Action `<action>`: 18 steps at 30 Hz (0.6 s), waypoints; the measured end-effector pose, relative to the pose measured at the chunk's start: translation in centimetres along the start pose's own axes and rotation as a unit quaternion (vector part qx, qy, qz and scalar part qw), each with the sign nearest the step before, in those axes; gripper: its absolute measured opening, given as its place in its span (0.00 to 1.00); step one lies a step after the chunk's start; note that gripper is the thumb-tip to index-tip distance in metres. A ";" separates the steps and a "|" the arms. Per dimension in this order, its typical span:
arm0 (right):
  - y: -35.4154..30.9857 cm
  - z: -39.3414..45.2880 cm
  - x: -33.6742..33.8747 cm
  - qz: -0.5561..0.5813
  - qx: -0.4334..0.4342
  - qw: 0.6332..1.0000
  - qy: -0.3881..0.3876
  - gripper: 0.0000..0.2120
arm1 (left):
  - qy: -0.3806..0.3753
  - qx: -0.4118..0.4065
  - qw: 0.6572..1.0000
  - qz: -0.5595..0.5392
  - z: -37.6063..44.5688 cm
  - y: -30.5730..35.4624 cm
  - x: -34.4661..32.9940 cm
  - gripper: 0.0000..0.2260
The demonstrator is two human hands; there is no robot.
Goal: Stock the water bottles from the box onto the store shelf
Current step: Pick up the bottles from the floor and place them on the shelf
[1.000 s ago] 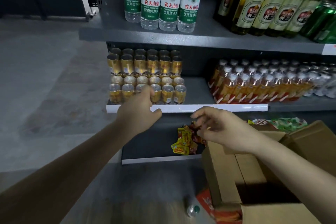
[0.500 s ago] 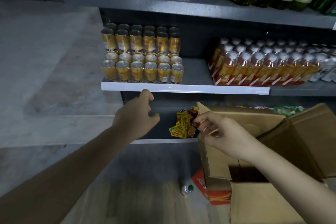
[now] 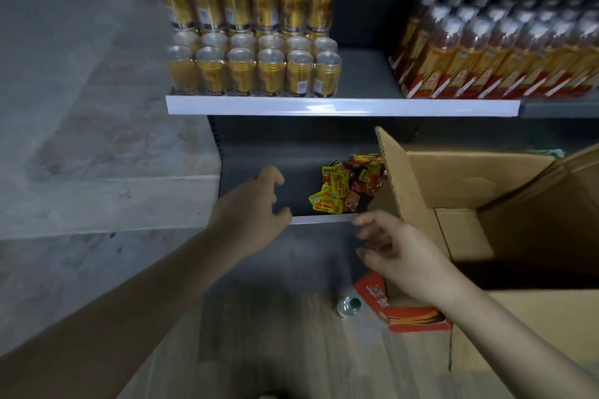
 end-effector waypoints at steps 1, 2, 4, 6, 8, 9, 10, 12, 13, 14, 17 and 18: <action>0.8 0.3 -0.8 0.004 -0.006 1.000 0.002 0.18 | -0.004 -0.003 1.000 0.001 0.4 -0.5 -1.0 0.19; 1.7 0.6 -1.6 0.005 -0.012 1.000 0.003 0.18 | -0.007 -0.003 1.000 0.001 0.8 -0.9 -2.0 0.19; 3.3 1.2 -3.1 -0.001 -0.025 1.000 0.006 0.18 | -0.015 -0.004 1.000 0.001 1.5 -1.8 -4.0 0.19; 4.4 1.7 -4.6 0.003 -0.021 1.000 0.013 0.18 | -0.028 -0.006 1.000 0.002 2.3 -2.6 -6.2 0.19; 5.0 2.2 -5.9 -0.006 -0.002 1.000 0.022 0.19 | -0.039 -0.009 0.999 0.001 3.0 -3.3 -8.3 0.19; 5.1 2.4 -6.6 -0.021 0.009 0.999 0.028 0.20 | -0.043 -0.008 0.999 -0.001 3.4 -3.7 -9.2 0.18; 5.1 2.7 -7.1 -0.038 0.020 0.999 0.033 0.20 | -0.045 -0.005 0.999 -0.004 3.7 -4.1 -10.1 0.18; 5.1 3.2 -8.1 -0.066 0.035 0.997 0.037 0.20 | -0.043 -0.007 0.999 -0.006 4.1 -4.8 -11.6 0.18; 5.1 3.4 -8.5 -0.077 0.039 0.996 0.038 0.20 | -0.038 -0.010 0.999 -0.003 4.3 -5.1 -12.2 0.18; 5.1 3.7 -8.9 -0.086 0.042 0.995 0.036 0.20 | -0.034 -0.011 0.999 -0.002 4.4 -5.4 -12.7 0.18; 5.8 4.5 -10.2 -0.089 0.045 0.995 0.025 0.20 | -0.034 -0.009 0.999 -0.004 4.9 -6.5 -14.1 0.17; 6.2 4.7 -10.6 -0.088 0.043 0.995 0.022 0.20 | -0.034 -0.008 0.999 -0.006 5.0 -6.8 -14.5 0.17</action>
Point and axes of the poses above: each hand's wrist, its own z-axis towards the middle knuckle, its own x-axis out of the back of the hand, y = z × x, the point moved 5 cm from there along z, towards the middle knuckle, and after that the axes turned 12 degrees about -y, right-handed, at the moved point
